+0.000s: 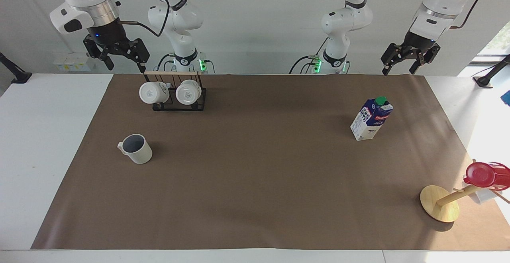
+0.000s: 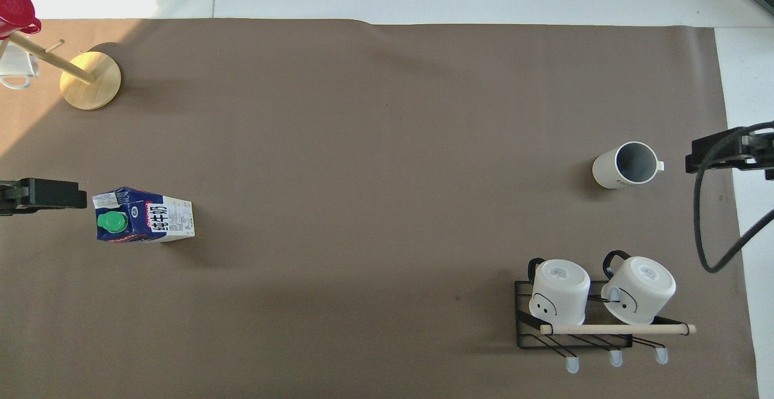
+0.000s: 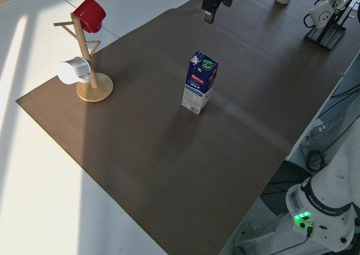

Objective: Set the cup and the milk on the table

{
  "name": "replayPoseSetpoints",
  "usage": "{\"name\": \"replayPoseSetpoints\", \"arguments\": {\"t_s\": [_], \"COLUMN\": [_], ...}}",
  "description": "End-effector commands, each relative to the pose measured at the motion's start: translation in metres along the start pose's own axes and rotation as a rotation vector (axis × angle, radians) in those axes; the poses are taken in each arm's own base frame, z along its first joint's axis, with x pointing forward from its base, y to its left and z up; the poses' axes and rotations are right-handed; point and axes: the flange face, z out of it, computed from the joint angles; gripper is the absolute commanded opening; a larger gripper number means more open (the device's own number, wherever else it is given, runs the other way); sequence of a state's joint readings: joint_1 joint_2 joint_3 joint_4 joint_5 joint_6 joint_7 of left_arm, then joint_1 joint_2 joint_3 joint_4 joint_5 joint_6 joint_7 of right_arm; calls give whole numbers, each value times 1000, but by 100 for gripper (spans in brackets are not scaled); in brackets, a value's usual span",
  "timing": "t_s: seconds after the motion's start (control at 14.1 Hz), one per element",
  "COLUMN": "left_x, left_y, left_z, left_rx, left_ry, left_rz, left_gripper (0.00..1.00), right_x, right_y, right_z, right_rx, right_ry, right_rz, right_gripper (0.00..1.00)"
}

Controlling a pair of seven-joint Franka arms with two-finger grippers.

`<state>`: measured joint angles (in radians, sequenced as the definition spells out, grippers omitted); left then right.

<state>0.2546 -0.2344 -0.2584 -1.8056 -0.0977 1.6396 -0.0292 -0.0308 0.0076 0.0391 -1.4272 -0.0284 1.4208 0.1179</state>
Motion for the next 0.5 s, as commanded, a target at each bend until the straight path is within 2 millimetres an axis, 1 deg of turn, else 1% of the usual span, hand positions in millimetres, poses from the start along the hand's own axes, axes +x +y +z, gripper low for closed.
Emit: {"name": "replayPoseSetpoints", "arguments": {"t_s": [0.0,0.42], "left_x": [-1,-1], "left_y": [-3,-1], "left_z": [-6,-5], "left_rx": [10,10], "left_ry": [-5,-5], "left_rz": [-3,1], "left_gripper": [100,100], "right_x": [-1,-2], "right_y": [2,4], "right_z": [-2,-2], "right_rx": [4,18], "right_ry": [15,7], "right_rz": [-13,-11], "right_gripper": [100,100]}}
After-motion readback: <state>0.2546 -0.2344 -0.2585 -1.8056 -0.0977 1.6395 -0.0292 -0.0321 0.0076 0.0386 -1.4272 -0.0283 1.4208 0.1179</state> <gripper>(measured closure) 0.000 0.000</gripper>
